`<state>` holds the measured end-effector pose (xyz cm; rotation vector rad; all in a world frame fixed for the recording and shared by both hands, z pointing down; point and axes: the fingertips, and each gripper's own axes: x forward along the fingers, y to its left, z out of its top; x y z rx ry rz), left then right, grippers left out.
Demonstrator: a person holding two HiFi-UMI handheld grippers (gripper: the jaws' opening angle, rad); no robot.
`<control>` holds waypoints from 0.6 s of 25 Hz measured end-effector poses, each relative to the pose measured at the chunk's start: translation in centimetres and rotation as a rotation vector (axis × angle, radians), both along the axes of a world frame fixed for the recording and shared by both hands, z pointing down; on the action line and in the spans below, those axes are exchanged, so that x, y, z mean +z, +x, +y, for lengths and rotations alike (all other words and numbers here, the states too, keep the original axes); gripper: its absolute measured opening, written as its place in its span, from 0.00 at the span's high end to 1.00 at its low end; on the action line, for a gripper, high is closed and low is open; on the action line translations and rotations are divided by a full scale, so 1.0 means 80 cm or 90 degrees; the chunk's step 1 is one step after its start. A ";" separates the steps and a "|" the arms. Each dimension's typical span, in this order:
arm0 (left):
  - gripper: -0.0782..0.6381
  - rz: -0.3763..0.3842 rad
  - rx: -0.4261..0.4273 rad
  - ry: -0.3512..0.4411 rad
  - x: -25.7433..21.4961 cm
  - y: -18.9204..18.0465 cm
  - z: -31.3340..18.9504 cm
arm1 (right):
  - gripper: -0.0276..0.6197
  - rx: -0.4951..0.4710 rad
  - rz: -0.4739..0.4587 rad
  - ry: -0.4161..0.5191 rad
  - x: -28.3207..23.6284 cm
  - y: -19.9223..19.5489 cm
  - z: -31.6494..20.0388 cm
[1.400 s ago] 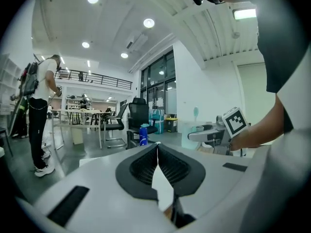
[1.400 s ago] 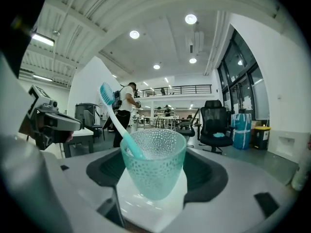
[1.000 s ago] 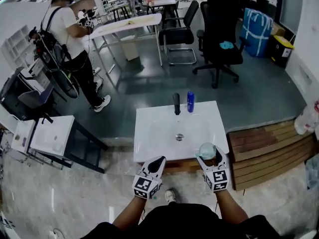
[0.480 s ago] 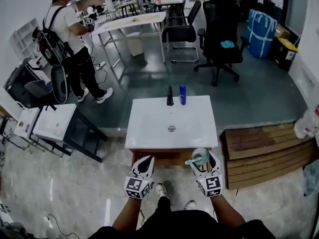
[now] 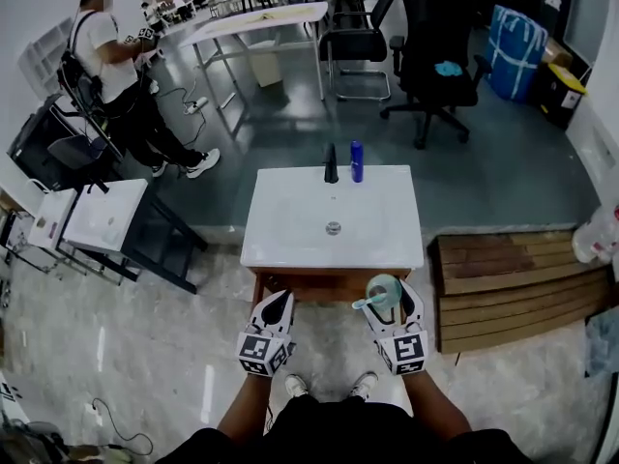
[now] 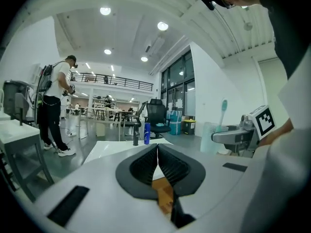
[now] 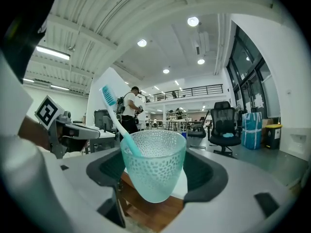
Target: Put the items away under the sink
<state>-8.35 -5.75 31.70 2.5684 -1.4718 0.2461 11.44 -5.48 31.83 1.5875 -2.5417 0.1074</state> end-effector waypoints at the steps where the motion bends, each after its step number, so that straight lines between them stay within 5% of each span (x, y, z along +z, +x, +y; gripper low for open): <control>1: 0.86 0.002 0.007 -0.001 0.000 -0.002 -0.003 | 0.37 0.003 0.000 0.001 -0.004 -0.003 -0.001; 15: 0.86 -0.041 0.075 0.024 0.073 -0.020 -0.040 | 0.37 0.020 0.004 -0.014 0.062 -0.069 -0.016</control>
